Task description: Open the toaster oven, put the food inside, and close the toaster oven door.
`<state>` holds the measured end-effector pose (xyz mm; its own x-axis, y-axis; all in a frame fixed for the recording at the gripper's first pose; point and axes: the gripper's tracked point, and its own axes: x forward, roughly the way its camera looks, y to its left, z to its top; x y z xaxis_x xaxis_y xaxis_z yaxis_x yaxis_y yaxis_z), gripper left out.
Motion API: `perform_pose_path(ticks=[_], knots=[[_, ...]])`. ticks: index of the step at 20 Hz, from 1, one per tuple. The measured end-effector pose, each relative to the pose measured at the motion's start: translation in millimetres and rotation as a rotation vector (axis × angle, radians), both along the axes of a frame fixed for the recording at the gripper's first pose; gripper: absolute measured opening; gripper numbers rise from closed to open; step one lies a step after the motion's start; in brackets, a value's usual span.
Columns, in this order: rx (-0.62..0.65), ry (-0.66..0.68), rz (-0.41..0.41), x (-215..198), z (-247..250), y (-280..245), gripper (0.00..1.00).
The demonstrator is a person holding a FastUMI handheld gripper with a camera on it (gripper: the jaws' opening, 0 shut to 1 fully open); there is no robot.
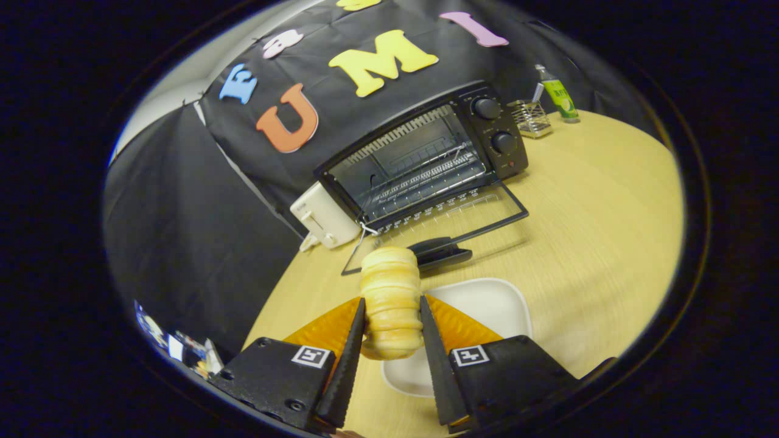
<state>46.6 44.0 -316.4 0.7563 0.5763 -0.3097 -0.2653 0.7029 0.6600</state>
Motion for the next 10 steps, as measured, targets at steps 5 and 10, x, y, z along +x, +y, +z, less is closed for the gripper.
perform_pose_path(ticks=[5,10], knots=[[0.328,-0.044,-0.172,61.1,42.2,-20.4,0.58],[0.360,-0.054,-0.187,116.2,53.8,-12.3,0.60]])
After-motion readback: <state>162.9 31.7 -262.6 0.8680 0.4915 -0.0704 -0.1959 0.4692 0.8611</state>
